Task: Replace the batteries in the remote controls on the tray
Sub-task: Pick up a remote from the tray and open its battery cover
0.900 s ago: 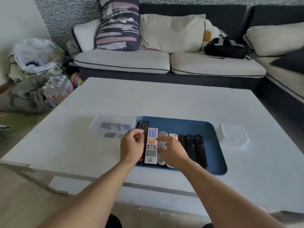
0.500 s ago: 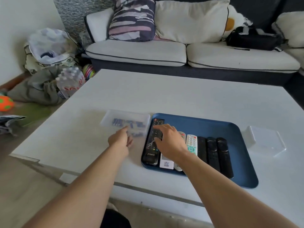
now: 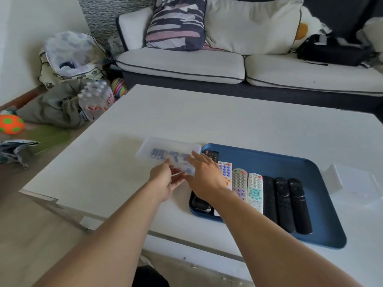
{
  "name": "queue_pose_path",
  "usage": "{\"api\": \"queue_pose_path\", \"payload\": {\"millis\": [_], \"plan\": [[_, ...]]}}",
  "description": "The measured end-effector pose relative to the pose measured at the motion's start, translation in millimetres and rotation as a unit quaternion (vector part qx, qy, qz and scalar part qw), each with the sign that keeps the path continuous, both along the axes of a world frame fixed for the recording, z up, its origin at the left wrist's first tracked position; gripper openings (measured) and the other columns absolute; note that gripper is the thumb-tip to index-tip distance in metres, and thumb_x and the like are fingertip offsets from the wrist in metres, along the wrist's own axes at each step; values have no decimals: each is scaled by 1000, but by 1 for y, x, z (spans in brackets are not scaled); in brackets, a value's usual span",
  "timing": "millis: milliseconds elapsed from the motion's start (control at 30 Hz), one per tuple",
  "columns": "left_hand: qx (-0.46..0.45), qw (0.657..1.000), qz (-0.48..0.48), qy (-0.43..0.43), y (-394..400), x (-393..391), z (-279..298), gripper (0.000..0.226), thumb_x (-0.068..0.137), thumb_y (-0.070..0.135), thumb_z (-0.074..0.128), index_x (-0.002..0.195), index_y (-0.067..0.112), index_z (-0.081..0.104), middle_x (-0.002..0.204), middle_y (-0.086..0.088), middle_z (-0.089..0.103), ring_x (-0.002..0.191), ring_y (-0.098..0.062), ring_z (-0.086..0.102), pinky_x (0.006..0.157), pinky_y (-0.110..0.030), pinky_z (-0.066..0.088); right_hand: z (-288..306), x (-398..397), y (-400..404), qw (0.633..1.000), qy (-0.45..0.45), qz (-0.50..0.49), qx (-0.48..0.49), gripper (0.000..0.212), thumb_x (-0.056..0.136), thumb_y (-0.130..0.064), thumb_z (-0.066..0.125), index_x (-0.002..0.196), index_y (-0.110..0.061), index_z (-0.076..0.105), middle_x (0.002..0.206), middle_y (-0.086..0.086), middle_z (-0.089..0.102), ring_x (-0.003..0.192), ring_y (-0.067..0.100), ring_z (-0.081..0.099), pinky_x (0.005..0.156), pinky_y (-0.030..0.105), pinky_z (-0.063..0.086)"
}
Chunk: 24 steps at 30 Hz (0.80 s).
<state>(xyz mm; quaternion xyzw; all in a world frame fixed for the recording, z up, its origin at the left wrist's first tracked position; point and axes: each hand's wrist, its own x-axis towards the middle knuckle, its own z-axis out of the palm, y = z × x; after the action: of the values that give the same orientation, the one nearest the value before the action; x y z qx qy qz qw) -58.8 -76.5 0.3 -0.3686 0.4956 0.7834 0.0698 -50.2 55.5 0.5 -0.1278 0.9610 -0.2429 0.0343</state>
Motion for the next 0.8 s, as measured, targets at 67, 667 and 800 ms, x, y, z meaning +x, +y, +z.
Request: {"api": "queue_pose_path", "payload": {"millis": [67,667,800], "plan": [[-36,999,-8,4,-1,-1,-1,28,107,29,46,97,3,52,78,-12,61,63,-25,63,58,-34,59,-2,1,-4,1000,5,6,2,62,99,-43,56,155,-32,33,166,-8,19,154,19,11,123,35,9],[-81,996,31,8,-31,6,2,44,107,45,33,106,7,55,78,-18,74,68,-32,71,56,-33,54,-6,-8,-9,998,45,-24,-31,51,102,-38,53,151,-35,41,160,-11,33,152,16,17,123,35,14],[-111,993,23,8,-33,10,-3,21,105,26,45,91,13,55,81,-14,71,63,-28,66,59,-32,50,-12,-11,-10,993,92,-38,-65,45,99,-38,57,143,-32,52,151,-9,48,145,17,31,119,36,24]]}}
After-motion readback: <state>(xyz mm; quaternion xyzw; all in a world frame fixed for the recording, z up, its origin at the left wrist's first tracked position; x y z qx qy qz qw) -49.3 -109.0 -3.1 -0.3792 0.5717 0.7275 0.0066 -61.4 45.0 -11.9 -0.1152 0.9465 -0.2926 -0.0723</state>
